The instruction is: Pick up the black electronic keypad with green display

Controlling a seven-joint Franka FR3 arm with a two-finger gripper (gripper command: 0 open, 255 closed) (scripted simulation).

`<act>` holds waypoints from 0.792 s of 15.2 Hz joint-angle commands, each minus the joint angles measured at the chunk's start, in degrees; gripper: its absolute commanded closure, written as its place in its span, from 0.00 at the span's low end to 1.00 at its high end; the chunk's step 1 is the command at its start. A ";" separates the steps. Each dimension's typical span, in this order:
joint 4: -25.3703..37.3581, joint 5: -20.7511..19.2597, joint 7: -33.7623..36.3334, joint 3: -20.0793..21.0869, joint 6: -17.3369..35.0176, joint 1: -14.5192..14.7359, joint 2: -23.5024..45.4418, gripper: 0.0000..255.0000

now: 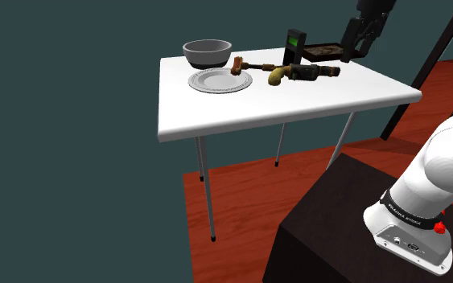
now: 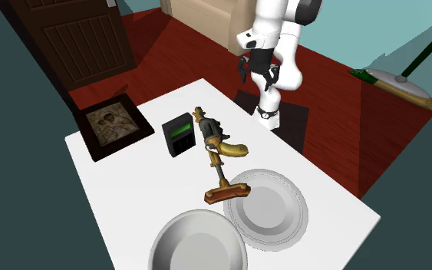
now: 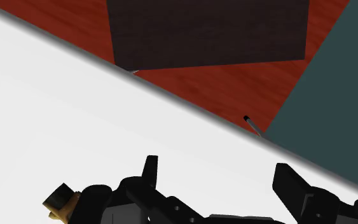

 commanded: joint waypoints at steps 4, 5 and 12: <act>5.13 -0.60 -1.20 -1.89 1.39 -0.34 7.23 0.00; 6.97 -0.72 -1.62 -2.51 1.71 -0.44 9.63 0.00; 21.89 -0.20 -4.99 -6.75 1.98 -0.95 26.55 0.00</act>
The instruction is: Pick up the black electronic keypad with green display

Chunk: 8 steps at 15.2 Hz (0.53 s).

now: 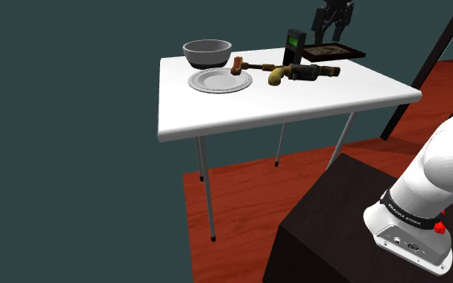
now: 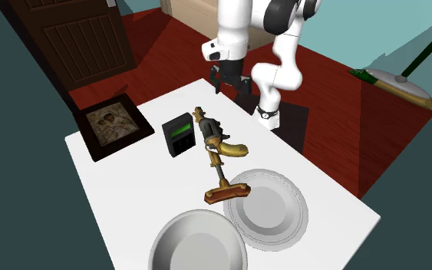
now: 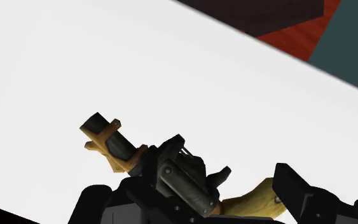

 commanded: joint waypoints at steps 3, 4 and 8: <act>10.70 1.16 -2.36 -2.44 -1.50 -0.47 10.35 0.00; 13.46 1.61 -2.97 -3.02 -1.99 -0.64 12.92 0.00; 25.88 3.98 -5.54 -5.17 -4.93 -1.87 23.76 0.00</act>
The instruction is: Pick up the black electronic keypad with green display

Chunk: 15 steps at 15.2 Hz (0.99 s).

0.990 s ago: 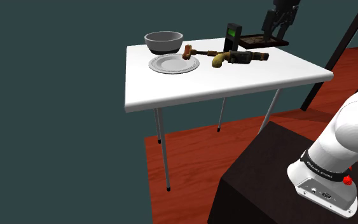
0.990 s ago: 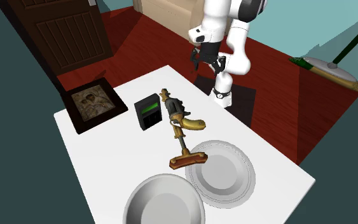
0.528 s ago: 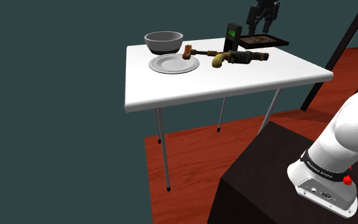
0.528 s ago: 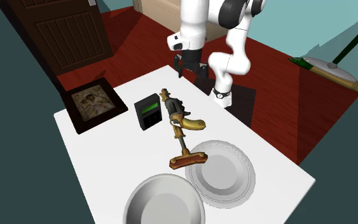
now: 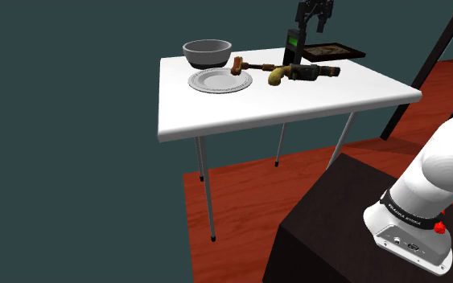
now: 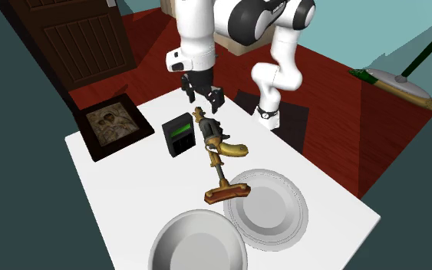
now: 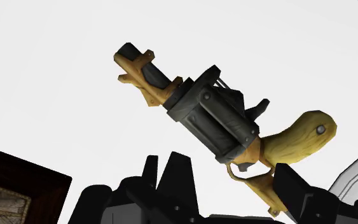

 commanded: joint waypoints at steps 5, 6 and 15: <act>14.72 3.23 -2.78 -1.87 -3.82 -2.34 12.54 0.00; 13.47 3.13 -2.71 -1.84 -2.90 -2.27 12.20 0.00; 7.13 2.72 -2.37 -1.69 2.04 -1.90 10.74 1.00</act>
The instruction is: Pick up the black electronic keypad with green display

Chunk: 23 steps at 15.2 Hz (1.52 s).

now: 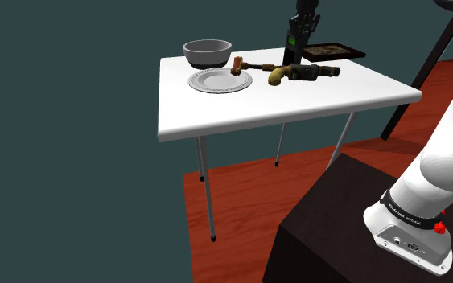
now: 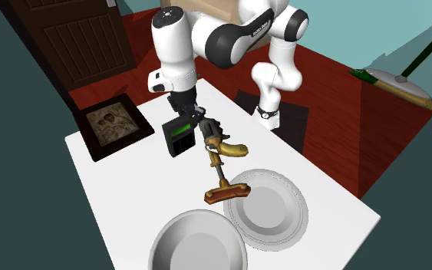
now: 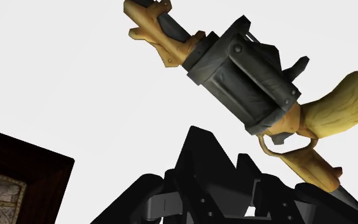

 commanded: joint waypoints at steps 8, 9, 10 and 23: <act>0.05 0.00 -0.03 -0.02 0.00 -0.03 0.06 1.00; 1.08 0.06 -0.07 -0.04 -0.85 -0.07 0.26 1.00; 2.18 0.12 -0.12 -0.06 -1.71 -0.13 0.50 1.00; 19.77 1.69 -1.09 -0.49 -14.22 -1.54 5.77 1.00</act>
